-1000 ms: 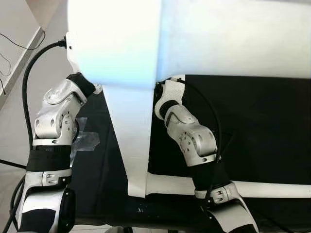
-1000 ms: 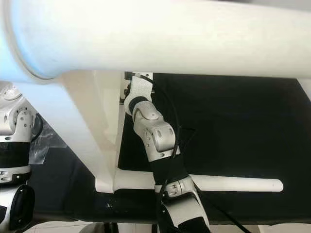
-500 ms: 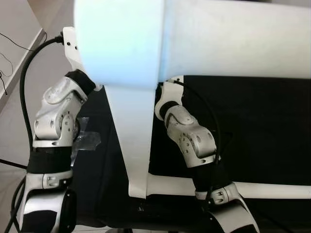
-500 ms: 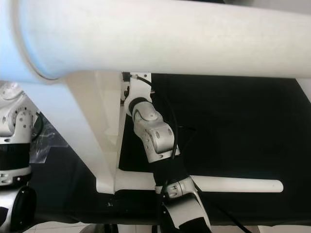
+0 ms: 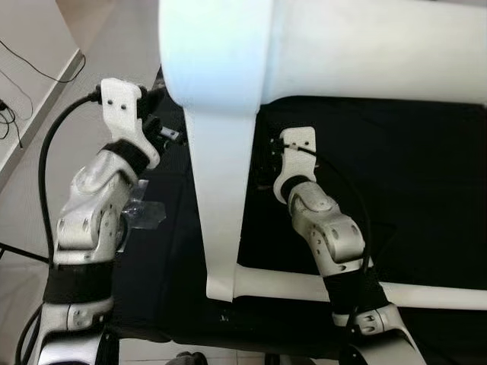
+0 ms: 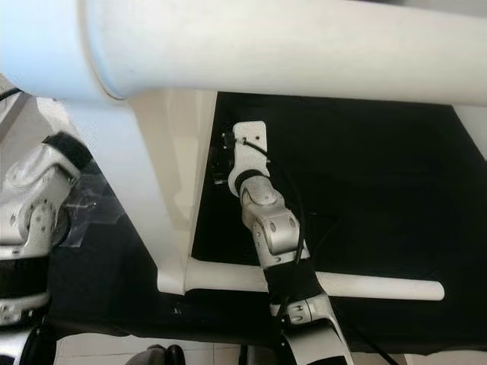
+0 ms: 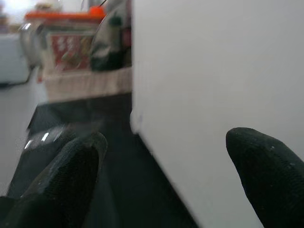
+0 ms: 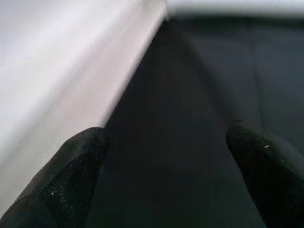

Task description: Building children table

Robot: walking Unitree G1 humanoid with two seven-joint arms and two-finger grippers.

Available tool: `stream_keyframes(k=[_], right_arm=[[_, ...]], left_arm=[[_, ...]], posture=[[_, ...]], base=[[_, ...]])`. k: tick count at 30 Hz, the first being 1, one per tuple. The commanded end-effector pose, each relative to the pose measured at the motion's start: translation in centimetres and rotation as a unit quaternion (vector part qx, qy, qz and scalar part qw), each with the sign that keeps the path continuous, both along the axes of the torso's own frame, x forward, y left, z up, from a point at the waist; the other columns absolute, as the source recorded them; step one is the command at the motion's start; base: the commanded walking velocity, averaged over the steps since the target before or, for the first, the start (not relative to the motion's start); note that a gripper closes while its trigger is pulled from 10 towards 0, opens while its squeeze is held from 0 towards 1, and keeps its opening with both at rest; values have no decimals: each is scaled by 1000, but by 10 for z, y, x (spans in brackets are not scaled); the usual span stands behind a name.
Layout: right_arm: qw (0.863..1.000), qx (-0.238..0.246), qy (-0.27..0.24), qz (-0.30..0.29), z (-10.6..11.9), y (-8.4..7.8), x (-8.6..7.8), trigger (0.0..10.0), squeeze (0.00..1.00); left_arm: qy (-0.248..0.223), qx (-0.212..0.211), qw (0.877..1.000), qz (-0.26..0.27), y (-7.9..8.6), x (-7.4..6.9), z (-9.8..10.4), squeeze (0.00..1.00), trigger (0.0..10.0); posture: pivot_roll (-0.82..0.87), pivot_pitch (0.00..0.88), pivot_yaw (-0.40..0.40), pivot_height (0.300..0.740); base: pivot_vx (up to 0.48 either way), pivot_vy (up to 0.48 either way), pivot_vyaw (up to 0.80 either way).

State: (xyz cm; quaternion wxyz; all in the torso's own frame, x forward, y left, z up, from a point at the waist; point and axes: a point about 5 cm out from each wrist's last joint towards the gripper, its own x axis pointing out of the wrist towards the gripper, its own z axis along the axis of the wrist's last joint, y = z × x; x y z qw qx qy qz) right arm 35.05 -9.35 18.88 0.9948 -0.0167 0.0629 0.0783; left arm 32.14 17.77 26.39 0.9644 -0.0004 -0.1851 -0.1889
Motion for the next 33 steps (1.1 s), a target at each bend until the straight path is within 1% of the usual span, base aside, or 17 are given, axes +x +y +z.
stream_keyframes(k=[1, 2, 3, 5, 6, 7, 9, 10, 12, 13, 15, 18, 23, 27, 30, 31, 33], right_arm=[[1000, -17, 21, 6, -14, 4, -2, 10000, 0], [1000, -17, 21, 6, -14, 4, -2, 10000, 0], [998, -34, 38, 32, -22, 17, -4, 10000, 0], [997, -38, 42, 43, -24, 22, -5, 10000, 0], [997, -35, 44, 60, -24, 29, -7, 10000, 0], [997, -35, 44, 60, -24, 29, -7, 10000, 0], [994, -17, 41, 98, -19, 45, -10, 10000, 0], [994, -17, 41, 98, -19, 45, -10, 10000, 0], [989, 23, 38, 141, -8, 63, -14, 10000, 0], [989, 23, 38, 141, -8, 63, -14, 10000, 0], [980, 70, 38, 181, 4, 81, -19, 10000, 0], [976, 91, 41, 195, 10, 88, -22, 10000, 0], [972, 109, 43, 206, 13, 95, -24, 10000, 0], [973, 100, 39, 206, 14, 96, -24, 10000, 0], [978, 89, 33, 184, 13, 86, -18, 10000, 0], [978, 89, 33, 184, 13, 86, -18, 10000, 0], [984, 77, 27, 161, 12, 71, -13, 10000, 0]], left_arm=[[8, -3, 1000, 21, 5, -5, -5, 0, 10000], [8, -3, 1000, 21, 5, -5, -5, 0, 10000], [15, -6, 1000, 20, 2, -10, -10, 0, 10000], [17, -6, 1000, 21, 1, -12, -12, 0, 10000], [19, -7, 1000, 22, 1, -13, -13, 0, 10000], [19, -7, 1000, 22, 1, -13, -13, 0, 10000], [22, -7, 999, 26, 0, -15, -14, 0, 10000], [22, -7, 999, 26, 0, -15, -14, 0, 10000], [21, -8, 999, 29, 1, -15, -13, 0, 10000], [21, -8, 999, 29, 1, -15, -13, 0, 10000], [20, -8, 999, 31, 0, -16, -12, 0, 10000], [20, -8, 999, 32, 0, -16, -12, 0, 10000], [19, -7, 999, 35, 1, -17, -10, 0, 10000], [18, -5, 999, 38, 3, -17, -8, 0, 10000], [16, -3, 999, 43, 5, -17, -7, 0, 10000], [16, -3, 999, 43, 5, -17, -7, 0, 10000], [16, -1, 999, 49, 7, -17, -7, 0, 10000]], posture=[[11, 196, -15, 740], [11, 196, -15, 740], [19, 197, -20, 740], [20, 197, -20, 740], [22, 196, -21, 740], [22, 196, -21, 740], [22, 197, -21, 740], [22, 197, -21, 740], [23, 199, -22, 740], [23, 199, -22, 740], [21, 199, -21, 740], [21, 201, -21, 740], [22, 201, -19, 740], [24, 199, -18, 740], [22, 199, -16, 740], [22, 199, -16, 740], [16, 192, -13, 740]], base=[[0, 0, 0], [0, 0, 0], [0, 0, 0], [0, 0, 0], [0, 0, 0], [0, 0, 0], [0, 0, 0], [0, 0, 0], [0, 0, 0], [0, 0, 0], [0, 0, 0], [0, 0, 0], [0, 0, 0], [0, 0, 0], [0, 0, 0], [0, 0, 0], [0, 0, 0]])
